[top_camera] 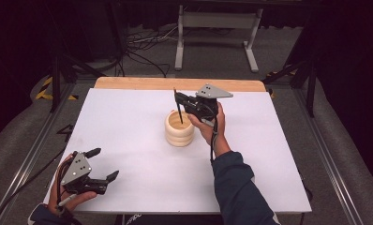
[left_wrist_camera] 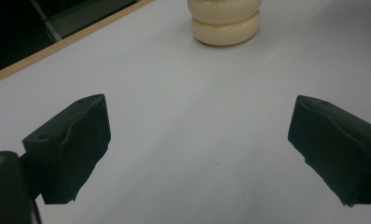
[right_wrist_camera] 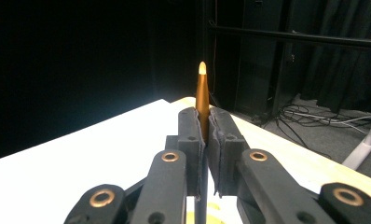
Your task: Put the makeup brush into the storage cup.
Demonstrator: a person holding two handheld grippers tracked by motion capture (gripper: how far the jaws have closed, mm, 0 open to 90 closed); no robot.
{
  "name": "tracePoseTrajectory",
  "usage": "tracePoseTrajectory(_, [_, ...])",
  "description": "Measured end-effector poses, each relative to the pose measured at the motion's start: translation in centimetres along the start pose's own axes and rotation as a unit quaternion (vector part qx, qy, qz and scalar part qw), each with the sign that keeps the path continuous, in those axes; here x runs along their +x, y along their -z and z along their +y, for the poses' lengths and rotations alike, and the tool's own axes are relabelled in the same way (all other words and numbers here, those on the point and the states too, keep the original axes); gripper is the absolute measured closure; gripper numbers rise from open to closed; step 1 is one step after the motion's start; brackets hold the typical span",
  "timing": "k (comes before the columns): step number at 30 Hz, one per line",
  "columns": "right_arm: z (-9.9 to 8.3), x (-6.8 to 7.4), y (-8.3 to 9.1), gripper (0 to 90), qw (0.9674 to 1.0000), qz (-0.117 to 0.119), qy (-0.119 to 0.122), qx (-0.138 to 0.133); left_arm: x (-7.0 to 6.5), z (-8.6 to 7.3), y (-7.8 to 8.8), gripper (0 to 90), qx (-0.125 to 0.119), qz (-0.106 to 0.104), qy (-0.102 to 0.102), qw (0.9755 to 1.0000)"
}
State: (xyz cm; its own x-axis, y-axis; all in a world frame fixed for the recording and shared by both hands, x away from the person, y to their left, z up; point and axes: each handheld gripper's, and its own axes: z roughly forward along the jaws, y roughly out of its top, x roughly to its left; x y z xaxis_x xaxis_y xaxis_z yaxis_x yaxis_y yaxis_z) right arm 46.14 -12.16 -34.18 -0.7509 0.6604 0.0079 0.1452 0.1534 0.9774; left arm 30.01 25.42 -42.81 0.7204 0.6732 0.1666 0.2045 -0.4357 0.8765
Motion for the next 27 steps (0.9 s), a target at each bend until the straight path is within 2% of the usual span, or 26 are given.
tracePoseTrajectory(12, [-0.66, 0.01, -0.47, 84.3, 1.0000, -0.001, 0.001, 0.009, 0.10, -0.10, -0.07, 6.5, 0.002, -0.002, 0.000, 1.0000])
tracePoseTrajectory(27, [-0.62, 0.09, -0.44, 83.8, 0.9999, -0.003, 0.004, 0.012, 0.07, -0.11, -0.09, 6.6, 0.003, -0.005, 0.000, 1.0000])
